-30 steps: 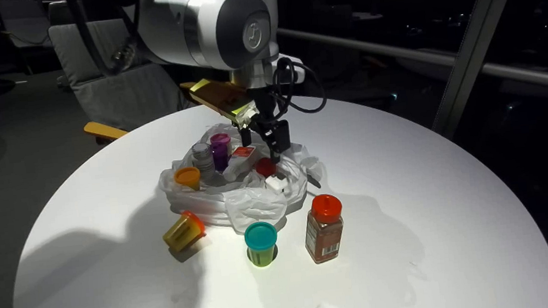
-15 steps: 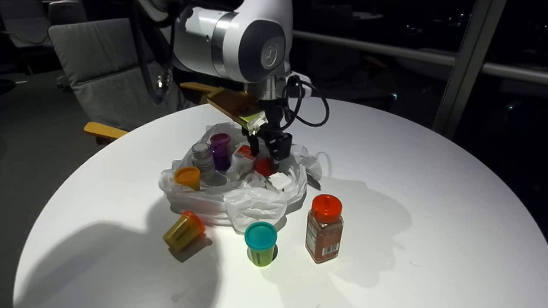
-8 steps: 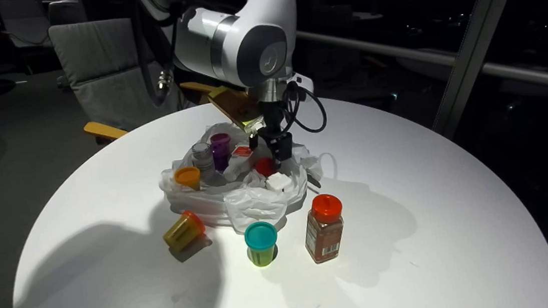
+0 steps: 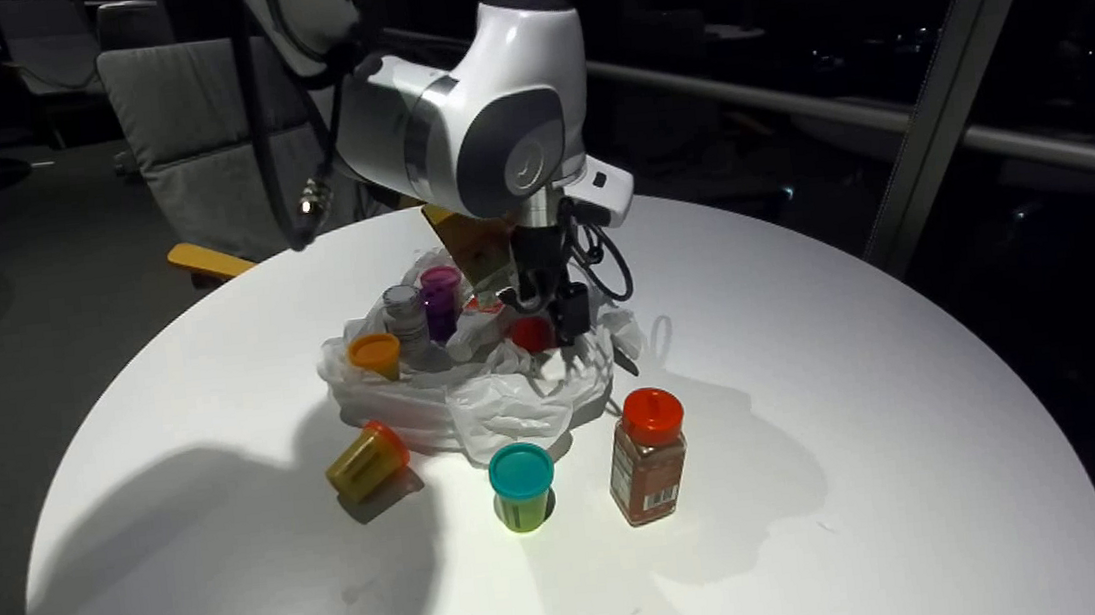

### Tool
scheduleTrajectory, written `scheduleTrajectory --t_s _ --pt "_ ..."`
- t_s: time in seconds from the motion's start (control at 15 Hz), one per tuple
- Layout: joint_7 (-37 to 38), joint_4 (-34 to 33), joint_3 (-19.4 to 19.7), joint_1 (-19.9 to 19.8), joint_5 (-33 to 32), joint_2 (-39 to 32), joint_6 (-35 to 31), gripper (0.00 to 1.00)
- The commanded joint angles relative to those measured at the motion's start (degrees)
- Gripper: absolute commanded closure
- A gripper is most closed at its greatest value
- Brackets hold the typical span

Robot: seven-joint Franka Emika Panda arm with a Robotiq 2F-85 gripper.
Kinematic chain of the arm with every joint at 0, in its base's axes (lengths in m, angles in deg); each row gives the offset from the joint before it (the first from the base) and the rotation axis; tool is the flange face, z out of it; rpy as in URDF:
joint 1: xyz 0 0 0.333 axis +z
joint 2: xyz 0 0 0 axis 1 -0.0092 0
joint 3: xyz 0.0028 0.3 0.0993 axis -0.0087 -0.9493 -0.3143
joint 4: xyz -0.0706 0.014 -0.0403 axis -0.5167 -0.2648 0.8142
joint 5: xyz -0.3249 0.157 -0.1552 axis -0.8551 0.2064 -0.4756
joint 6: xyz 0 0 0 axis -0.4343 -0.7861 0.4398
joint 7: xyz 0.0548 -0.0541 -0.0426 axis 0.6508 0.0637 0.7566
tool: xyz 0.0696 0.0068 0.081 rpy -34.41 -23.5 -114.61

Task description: Remove the things from the plastic bag and put them on the table

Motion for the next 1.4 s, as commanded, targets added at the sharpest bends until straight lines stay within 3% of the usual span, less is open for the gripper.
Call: scheduleTrajectory --t_s 0.0,0.4,0.47,0.53,0.6,0.93,1.0,1.2,1.33 --pt "2.86 5.49 1.92 2.64 2.5 3.51 -5.66 0.0" --pt "3.6 7.55 1.46 3.96 4.08 4.23 -5.47 0.0" --pt "4.09 7.55 1.82 4.4 4.05 4.18 -5.64 0.25" --pt "4.71 7.54 2.3 4.86 3.94 4.15 -5.93 0.25" --pt "6.1 7.32 3.66 5.89 3.55 3.95 -6.68 0.32" --pt "9.17 6.43 5.45 6.61 3.32 3.24 -5.75 0.72" --pt "9.45 6.27 5.26 6.48 3.33 3.14 -5.32 0.77" --pt "9.36 6.8 4.69 6.43 3.01 4.11 -4.88 0.77" --pt "9.87 8.95 6.26 8.71 1.56 6.99 -3.14 0.77"
